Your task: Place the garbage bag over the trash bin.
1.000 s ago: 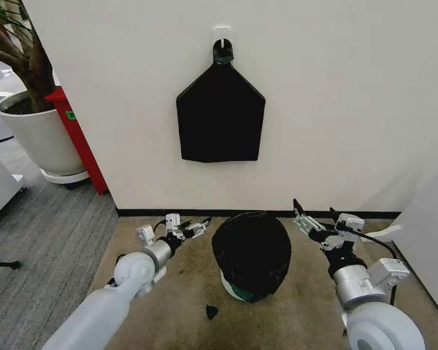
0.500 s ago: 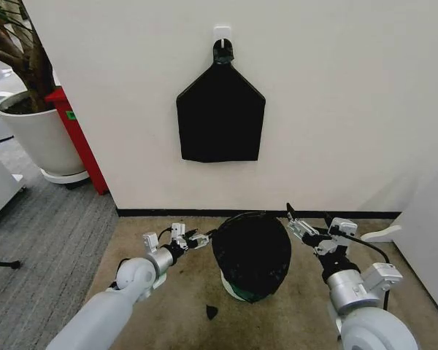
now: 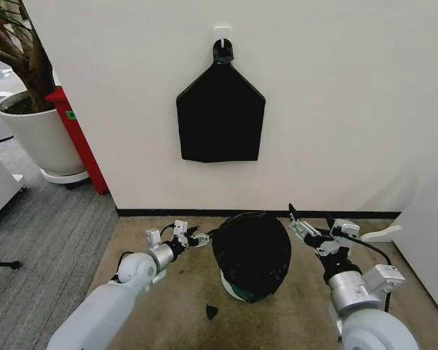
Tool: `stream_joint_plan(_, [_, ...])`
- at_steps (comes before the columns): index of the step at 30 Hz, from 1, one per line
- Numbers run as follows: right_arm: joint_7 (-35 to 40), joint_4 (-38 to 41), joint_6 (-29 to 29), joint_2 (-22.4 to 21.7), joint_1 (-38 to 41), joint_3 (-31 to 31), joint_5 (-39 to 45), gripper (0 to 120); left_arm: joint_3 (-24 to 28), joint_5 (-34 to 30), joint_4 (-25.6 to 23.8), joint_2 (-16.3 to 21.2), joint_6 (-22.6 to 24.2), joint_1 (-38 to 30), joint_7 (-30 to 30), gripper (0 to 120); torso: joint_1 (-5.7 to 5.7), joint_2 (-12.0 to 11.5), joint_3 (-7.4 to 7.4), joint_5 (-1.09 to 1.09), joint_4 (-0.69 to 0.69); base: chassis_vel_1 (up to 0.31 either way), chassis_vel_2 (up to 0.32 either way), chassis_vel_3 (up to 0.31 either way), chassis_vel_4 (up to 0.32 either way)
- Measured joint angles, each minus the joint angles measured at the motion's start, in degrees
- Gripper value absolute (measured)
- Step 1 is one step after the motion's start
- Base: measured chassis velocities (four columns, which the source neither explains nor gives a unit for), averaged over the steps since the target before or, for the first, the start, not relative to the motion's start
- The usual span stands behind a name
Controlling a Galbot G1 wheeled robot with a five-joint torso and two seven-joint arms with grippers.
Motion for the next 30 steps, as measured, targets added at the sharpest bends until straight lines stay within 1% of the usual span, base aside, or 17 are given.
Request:
stream_joint_plan(8, [0.00,-0.25,0.00,-0.10,0.06,0.05,0.20,100,0.82,2.16,2.17,-0.48,-0.55,-1.08,1.36,100,0.00,0.00,0.00,0.00,0.00,0.000,0.000,0.000,0.000])
stream_joint_plan(15, [0.00,-0.59,0.05,-0.35,0.15,0.35,0.54,100,2.75,4.20,5.70,-1.62,-1.76,-2.21,2.35,100,0.00,0.00,-0.01,0.00,0.01,0.000,0.000,0.000,0.000])
stream_joint_plan(20, [0.00,-0.73,0.07,-0.62,0.16,0.44,0.71,100,2.94,4.80,6.23,-2.33,-2.30,-2.19,2.67,100,0.00,0.01,-0.01,0.00,0.01,0.000,0.000,0.000,0.000])
stream_joint_plan(25, [0.00,-1.15,0.07,-0.80,0.41,0.45,0.89,100,2.97,4.49,5.73,-2.28,-2.33,-1.73,2.66,100,0.00,0.01,-0.01,0.00,0.00,0.000,0.000,0.000,0.000])
stream_joint_plan(30, [0.00,-1.60,0.05,-0.79,0.73,0.12,0.99,100,2.94,4.05,6.49,-2.31,-2.39,-1.71,2.74,100,0.00,0.01,-0.01,0.00,0.00,0.000,0.000,0.000,0.000])
